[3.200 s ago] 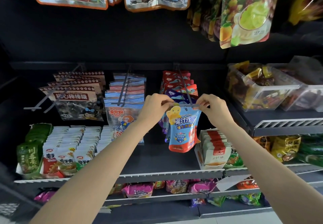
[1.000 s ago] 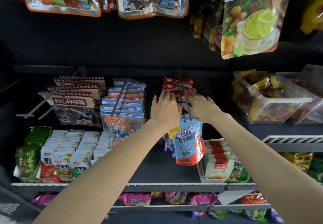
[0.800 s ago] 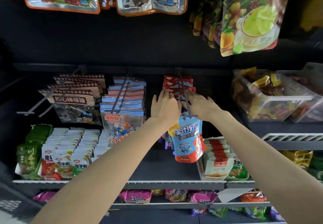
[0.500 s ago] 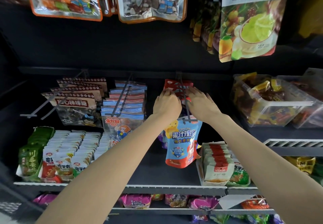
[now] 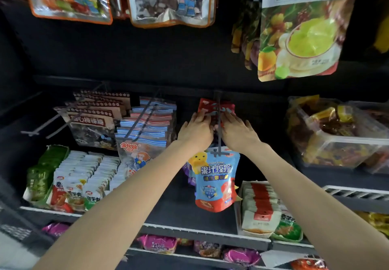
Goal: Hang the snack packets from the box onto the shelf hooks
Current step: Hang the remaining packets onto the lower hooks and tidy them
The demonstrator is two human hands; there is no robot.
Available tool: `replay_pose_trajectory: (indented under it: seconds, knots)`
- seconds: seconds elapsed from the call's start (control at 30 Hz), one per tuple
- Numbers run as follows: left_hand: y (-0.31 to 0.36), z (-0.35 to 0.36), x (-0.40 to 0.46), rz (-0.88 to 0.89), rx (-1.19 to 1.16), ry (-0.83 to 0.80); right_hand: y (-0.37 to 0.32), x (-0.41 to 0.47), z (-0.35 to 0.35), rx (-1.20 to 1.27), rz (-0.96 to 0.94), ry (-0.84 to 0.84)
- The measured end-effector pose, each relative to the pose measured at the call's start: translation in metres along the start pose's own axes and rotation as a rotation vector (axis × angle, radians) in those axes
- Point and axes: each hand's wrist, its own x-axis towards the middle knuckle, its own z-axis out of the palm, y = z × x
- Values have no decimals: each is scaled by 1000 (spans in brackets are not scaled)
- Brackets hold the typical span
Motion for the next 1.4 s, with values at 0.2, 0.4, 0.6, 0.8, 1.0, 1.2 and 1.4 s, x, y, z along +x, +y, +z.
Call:
replay_pose_trajectory:
  seconds: [0.2,0.4,0.6,0.8,1.0,1.2,1.4]
  knots:
    - [3,-17,-1,-47,-221,118,1,-8,-14,96,5,43]
    - [23,-71,-35,47,-323,423,-11,-47,-49,260,12,390]
    - [63,-129,-73,275,-464,639,-37,-107,-101,260,-76,758]
    - [102,-164,-80,276,-576,649,-47,-147,-140,218,-108,748]
    - [114,-173,-73,166,-680,442,-39,-147,-152,302,-116,839]
    - [127,-181,-64,195,-758,481,-10,-119,-178,336,-25,1007]
    - [134,-189,-35,125,-735,448,7,-87,-202,775,105,729]
